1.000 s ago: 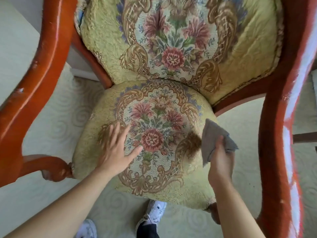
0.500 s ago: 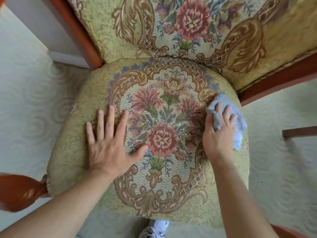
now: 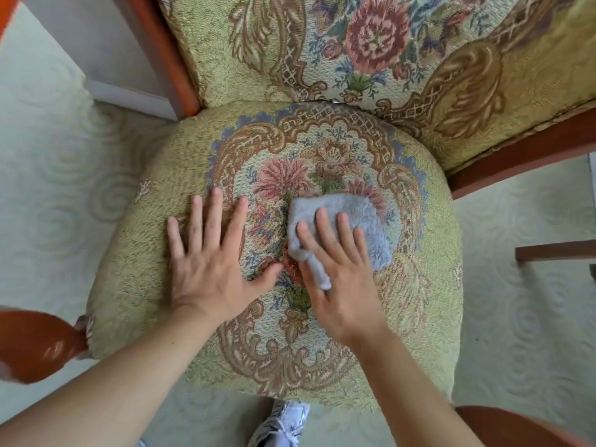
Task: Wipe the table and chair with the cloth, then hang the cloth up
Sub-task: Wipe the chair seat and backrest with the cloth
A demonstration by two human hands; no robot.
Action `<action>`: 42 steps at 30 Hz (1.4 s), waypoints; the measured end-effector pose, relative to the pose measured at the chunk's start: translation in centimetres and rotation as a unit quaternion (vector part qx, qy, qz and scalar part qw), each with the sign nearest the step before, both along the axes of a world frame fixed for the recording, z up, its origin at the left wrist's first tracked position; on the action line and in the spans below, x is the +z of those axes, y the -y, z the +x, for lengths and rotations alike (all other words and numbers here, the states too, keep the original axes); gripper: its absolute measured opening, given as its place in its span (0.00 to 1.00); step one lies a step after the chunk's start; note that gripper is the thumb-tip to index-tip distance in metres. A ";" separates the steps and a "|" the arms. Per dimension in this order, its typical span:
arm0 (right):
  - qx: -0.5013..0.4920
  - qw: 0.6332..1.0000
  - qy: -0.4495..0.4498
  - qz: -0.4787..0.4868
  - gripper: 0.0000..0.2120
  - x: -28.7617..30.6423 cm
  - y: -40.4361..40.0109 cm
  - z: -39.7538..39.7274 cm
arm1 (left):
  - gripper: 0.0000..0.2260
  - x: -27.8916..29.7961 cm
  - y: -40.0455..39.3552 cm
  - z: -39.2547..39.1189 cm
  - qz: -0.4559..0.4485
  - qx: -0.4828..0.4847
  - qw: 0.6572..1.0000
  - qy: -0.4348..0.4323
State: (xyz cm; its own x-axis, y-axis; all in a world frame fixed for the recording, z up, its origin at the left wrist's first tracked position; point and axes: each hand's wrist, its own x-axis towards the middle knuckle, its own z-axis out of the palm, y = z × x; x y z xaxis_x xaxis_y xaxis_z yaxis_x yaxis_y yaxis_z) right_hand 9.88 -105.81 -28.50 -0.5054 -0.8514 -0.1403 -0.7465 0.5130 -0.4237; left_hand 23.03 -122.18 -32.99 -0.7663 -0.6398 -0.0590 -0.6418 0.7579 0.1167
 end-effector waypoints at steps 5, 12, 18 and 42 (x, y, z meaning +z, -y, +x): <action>0.020 0.999 0.019 -0.026 0.24 0.4 -5.3 1.5 | 0.47 0.0 0.0 0.2 -0.003 -0.002 1.000 -0.004; -0.104 0.994 -0.043 -0.009 0.24 0.2 -5.0 -3.4 | 0.46 0.2 0.0 0.0 -0.005 -0.005 1.000 0.014; -0.285 0.958 0.006 0.037 0.25 -0.1 3.4 -10.1 | 0.46 0.0 0.1 0.0 -0.007 -0.005 1.000 0.010; -0.003 0.998 -0.030 0.047 0.26 -0.2 2.4 0.9 | 0.49 1.5 0.2 1.8 0.035 -0.044 0.998 0.016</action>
State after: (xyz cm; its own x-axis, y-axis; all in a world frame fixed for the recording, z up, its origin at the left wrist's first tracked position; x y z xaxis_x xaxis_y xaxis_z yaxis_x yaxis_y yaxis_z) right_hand 10.82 -108.16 -28.69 -0.5199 -0.8330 -0.1894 -0.7663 0.5527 -0.3276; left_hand 24.78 -122.39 -31.47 -0.8158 -0.5644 -0.1262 -0.5781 0.8018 0.1513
